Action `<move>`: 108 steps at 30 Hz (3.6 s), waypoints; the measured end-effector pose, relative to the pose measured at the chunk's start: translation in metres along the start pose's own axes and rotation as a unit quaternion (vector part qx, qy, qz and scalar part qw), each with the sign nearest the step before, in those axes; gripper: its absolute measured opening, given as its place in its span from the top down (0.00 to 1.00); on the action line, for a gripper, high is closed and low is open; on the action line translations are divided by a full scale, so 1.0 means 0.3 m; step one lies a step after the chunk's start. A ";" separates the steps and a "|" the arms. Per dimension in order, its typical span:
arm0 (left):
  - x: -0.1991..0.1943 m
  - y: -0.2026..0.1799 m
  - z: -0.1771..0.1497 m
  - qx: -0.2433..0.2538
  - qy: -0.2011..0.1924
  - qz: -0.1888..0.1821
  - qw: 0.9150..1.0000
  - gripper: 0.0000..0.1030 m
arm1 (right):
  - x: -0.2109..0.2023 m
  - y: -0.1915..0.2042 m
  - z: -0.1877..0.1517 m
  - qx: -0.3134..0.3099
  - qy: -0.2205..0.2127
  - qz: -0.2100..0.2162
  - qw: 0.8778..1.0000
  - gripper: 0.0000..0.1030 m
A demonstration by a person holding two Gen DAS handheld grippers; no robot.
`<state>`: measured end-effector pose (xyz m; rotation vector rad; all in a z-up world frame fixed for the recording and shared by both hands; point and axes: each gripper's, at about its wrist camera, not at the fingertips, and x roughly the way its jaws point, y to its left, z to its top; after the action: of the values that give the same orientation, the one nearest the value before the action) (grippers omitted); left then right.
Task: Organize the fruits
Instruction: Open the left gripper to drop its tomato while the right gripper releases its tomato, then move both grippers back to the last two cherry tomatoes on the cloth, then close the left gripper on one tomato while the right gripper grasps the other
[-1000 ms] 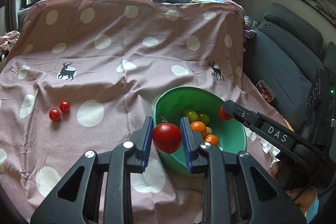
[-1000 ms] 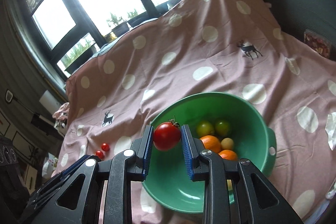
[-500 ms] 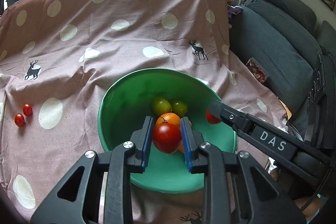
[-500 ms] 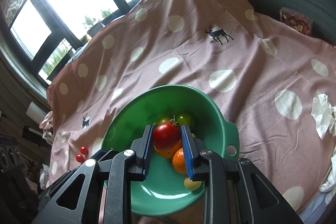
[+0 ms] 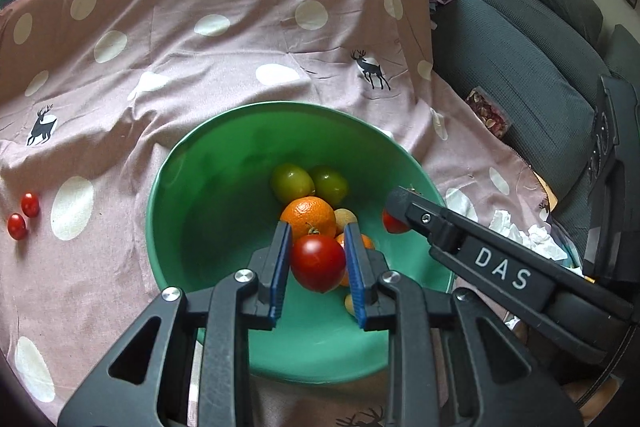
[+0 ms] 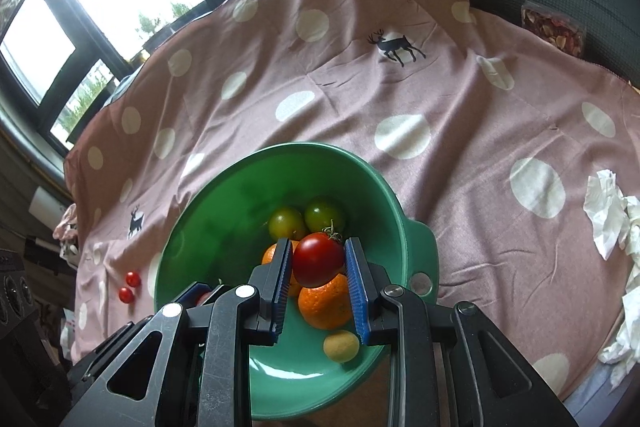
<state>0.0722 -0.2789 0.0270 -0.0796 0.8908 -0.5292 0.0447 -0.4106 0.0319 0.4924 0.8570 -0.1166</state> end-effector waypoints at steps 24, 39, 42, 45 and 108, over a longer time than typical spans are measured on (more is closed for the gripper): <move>-0.078 0.077 -0.012 -0.024 -0.009 -0.005 1.000 0.77 | 0.017 0.029 -0.001 -0.009 0.007 -0.026 1.000 0.72; -0.413 0.432 -0.021 -0.086 -0.103 0.097 0.986 0.57 | 0.004 0.213 -0.033 -0.075 -0.013 -0.013 0.997 0.46; -0.447 0.551 -0.040 -0.125 -0.110 0.107 0.980 0.55 | 0.006 0.264 -0.042 -0.093 -0.021 -0.008 0.995 0.36; -0.459 0.659 -0.057 -0.169 -0.109 0.116 0.973 0.50 | 0.021 0.321 -0.057 -0.109 -0.019 0.006 0.994 0.31; -0.199 0.853 -0.076 -0.199 -0.029 0.128 0.971 0.72 | 0.464 0.916 -0.172 -0.235 0.139 0.131 0.953 0.71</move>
<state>0.1286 -0.0248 -0.0165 -0.3388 0.9246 -0.1018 0.1804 -0.1311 0.0005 0.1695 1.0471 0.4031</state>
